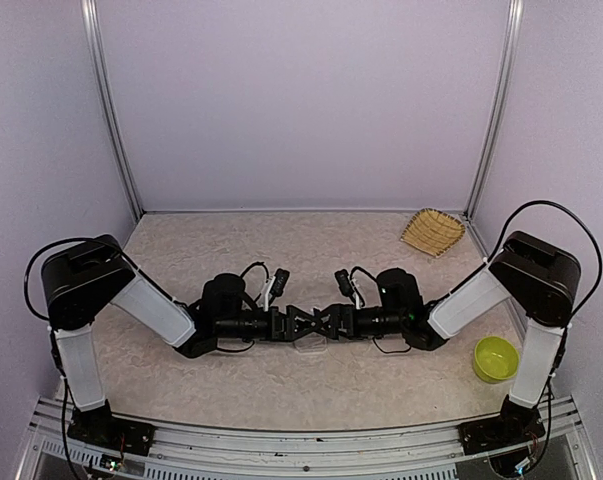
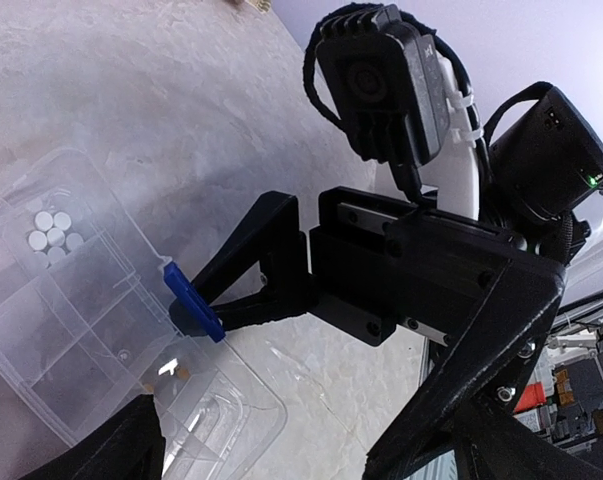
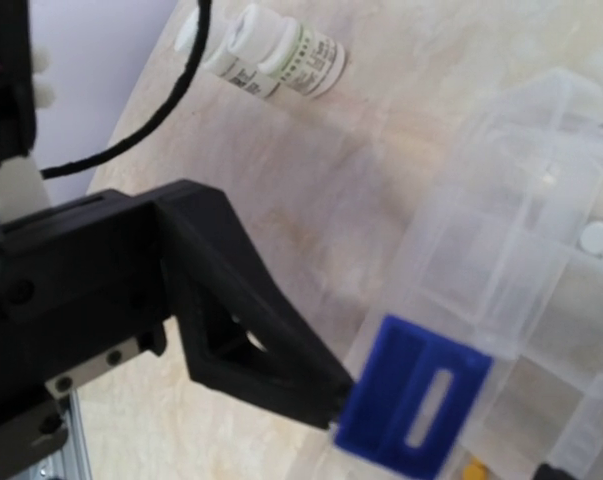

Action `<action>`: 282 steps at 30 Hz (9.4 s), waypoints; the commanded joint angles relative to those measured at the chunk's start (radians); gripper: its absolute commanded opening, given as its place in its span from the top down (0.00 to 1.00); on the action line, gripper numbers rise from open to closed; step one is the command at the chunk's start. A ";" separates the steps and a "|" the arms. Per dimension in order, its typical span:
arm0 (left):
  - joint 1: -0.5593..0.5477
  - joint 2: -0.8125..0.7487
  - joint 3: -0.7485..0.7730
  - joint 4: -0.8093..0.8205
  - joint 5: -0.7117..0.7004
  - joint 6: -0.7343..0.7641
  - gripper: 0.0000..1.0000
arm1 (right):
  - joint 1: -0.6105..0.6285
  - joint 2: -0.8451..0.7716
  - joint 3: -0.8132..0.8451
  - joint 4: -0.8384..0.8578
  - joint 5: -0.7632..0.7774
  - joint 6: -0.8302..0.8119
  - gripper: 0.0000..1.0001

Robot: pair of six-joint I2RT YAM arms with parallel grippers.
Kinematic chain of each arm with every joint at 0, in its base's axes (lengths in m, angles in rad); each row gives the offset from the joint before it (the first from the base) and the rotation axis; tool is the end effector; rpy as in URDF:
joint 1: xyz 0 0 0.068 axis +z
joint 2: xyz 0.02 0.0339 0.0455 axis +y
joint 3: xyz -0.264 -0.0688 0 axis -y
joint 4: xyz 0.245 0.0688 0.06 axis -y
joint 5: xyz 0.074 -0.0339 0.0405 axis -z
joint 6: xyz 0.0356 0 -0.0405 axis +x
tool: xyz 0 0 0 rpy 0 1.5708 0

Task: Sort the pills into containers
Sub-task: Close the pill container at the center of the board, then move the pill container to the center of the board.

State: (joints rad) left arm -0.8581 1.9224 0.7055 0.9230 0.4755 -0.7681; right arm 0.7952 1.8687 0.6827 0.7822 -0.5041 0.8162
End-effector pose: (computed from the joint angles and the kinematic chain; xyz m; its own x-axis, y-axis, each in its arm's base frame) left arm 0.2186 -0.2779 0.1217 -0.8026 -0.0159 -0.5963 0.5583 0.3320 -0.7604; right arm 0.2270 0.2561 0.1200 -0.8705 0.0234 -0.4916 -0.4409 0.4071 0.8000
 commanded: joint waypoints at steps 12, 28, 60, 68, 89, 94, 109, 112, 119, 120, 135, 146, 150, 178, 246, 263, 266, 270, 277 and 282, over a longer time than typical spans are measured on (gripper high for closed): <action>-0.002 0.059 0.013 -0.004 -0.027 -0.032 0.05 | -0.034 -0.026 -0.044 -0.022 0.022 -0.001 0.00; -0.001 0.082 0.015 -0.005 -0.025 -0.038 0.08 | -0.113 -0.087 -0.140 0.061 -0.021 0.043 0.00; 0.005 0.092 0.011 0.037 0.006 -0.057 0.20 | 0.001 -0.031 0.213 -0.607 0.435 -0.304 0.00; 0.005 0.092 0.004 0.039 0.008 -0.057 0.19 | 0.008 -0.026 0.224 -0.606 0.427 -0.308 0.00; 0.005 0.096 -0.006 0.061 0.012 -0.068 0.20 | 0.010 -0.093 0.164 -0.675 0.562 -0.322 0.00; 0.005 0.098 -0.006 0.060 0.011 -0.070 0.20 | 0.009 -0.103 0.154 -0.637 0.518 -0.339 0.00; 0.004 0.097 -0.006 0.071 0.014 -0.074 0.20 | -0.029 -0.106 0.094 -0.345 0.077 -0.235 0.07; 0.004 0.090 -0.006 0.073 0.016 -0.074 0.20 | -0.028 -0.082 0.101 -0.337 0.077 -0.226 0.12; 0.004 0.059 -0.005 0.074 0.023 -0.073 0.20 | -0.028 -0.036 0.115 -0.326 0.075 -0.201 0.18; 0.004 0.054 -0.003 0.072 0.022 -0.072 0.20 | -0.028 -0.030 0.117 -0.322 0.074 -0.199 0.19; 0.005 -0.047 -0.007 -0.023 -0.006 -0.053 0.17 | -0.028 -0.010 0.118 -0.290 0.061 -0.181 0.32; 0.010 -0.133 -0.005 -0.280 -0.169 0.047 0.18 | -0.029 -0.013 0.120 -0.297 0.060 -0.186 0.37; 0.011 -0.129 -0.005 -0.311 -0.206 0.058 0.19 | -0.029 -0.011 0.123 -0.304 0.059 -0.188 0.38; 0.030 -0.004 0.046 -0.303 -0.186 0.058 0.47 | -0.030 0.004 0.147 -0.383 0.108 -0.209 0.48; 0.042 0.041 0.103 -0.316 -0.177 0.083 0.27 | -0.062 -0.170 -0.037 -0.396 0.134 -0.266 0.25; 0.035 0.125 0.290 -0.338 -0.085 0.115 0.24 | -0.090 -0.300 -0.083 -0.474 0.181 -0.348 0.22; 0.034 0.114 0.307 -0.356 -0.086 0.123 0.18 | -0.090 -0.319 -0.074 -0.499 0.184 -0.397 0.21; 0.041 0.065 0.298 -0.387 -0.119 0.146 0.13 | -0.090 -0.342 -0.061 -0.555 0.202 -0.468 0.20; 0.051 -0.095 0.253 -0.453 -0.193 0.186 0.01 | -0.069 -0.372 -0.026 -0.702 0.335 -0.580 0.21; 0.051 -0.212 0.204 -0.487 -0.241 0.208 0.01 | -0.010 -0.347 0.011 -0.797 0.484 -0.619 0.20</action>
State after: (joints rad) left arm -0.8116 1.8065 0.9516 0.4759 0.2901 -0.6003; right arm 0.7376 1.5208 0.6537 0.0990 -0.1654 0.2600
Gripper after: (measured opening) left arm 0.987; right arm 0.791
